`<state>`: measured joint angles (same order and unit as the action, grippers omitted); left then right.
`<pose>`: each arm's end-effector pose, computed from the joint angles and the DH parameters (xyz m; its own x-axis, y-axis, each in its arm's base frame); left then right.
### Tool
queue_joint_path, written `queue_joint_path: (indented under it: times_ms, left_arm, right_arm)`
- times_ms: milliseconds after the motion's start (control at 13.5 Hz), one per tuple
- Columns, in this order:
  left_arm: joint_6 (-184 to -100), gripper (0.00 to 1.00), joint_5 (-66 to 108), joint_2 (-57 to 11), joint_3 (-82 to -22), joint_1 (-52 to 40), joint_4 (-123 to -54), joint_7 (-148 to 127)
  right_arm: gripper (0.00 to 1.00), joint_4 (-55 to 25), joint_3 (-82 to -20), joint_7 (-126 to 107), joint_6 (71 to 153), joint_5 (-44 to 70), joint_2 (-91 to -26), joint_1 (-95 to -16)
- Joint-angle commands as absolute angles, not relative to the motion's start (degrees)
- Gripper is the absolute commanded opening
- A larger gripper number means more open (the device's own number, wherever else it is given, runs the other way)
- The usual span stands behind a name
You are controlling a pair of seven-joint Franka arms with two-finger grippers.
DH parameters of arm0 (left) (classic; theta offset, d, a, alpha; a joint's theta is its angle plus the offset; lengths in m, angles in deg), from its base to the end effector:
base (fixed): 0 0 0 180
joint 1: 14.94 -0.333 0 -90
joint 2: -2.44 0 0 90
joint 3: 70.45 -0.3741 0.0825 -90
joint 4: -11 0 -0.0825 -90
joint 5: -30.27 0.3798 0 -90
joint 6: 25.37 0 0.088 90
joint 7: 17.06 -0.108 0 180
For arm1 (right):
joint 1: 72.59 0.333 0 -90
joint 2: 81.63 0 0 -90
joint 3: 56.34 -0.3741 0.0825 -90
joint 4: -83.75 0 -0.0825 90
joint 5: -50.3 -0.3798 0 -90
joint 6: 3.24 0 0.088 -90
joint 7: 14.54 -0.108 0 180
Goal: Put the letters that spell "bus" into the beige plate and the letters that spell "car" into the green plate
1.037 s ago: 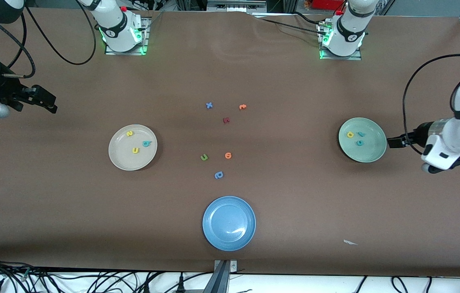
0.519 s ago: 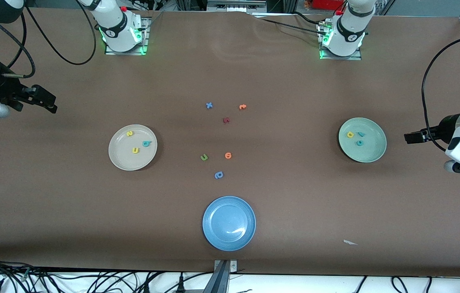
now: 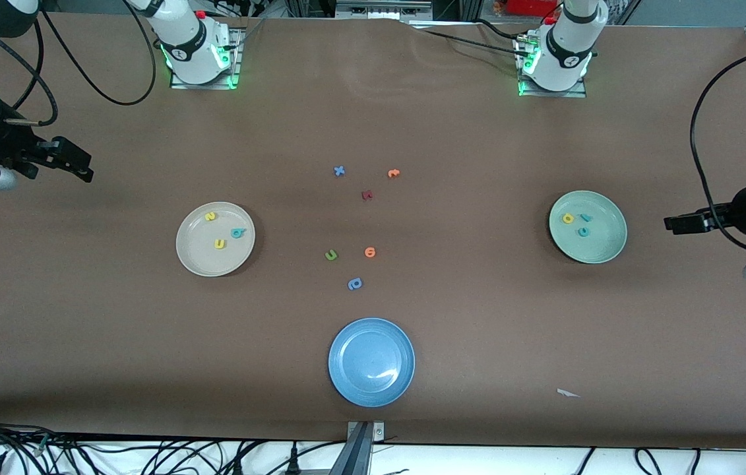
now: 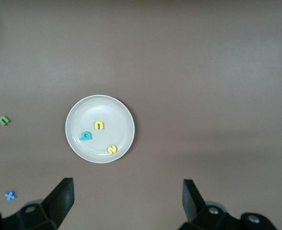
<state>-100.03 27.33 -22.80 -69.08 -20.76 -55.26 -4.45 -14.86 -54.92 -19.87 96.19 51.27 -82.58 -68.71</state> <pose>0.6671 0.0494 0.5802 0.9147 0.2757 -0.2955 0.2877 -0.9577 -0.0031 0.5546 0.0221 0.6343 0.9984 -0.0473 0.0322 -0.0478 -0.9988 0.0134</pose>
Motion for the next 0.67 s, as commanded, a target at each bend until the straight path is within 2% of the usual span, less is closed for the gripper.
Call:
queue_joint_path:
  times_ms: [0,222,370,593]
  left_arm:
    - [-107.5,0.99,25.17,-16.93,-71.15,-19.07,-64.27,-5.98]
    - [-121.92,0.99,27.79,-8.83,-69.84,-18.98,-78.44,-5.98]
    - [-124.16,0.99,34.28,-7.76,-66.94,-19.33,-80.75,-5.89]
    - [-124.34,0.99,31.08,-7.84,-66.93,-20.29,-79.88,-6.33]
  right_arm:
    - [1.0,-13.46,-54.85,-19.11,94.85,50.56,-82.07,-68.72]
    - [1.0,-13.46,-54.85,-19.11,94.68,50.56,-82.07,-68.72]
    - [1.0,-13.46,-54.85,-19.11,94.5,50.56,-82.07,-68.72]
    - [1.0,-13.46,-54.85,-19.11,94.5,50.56,-82.07,-68.72]
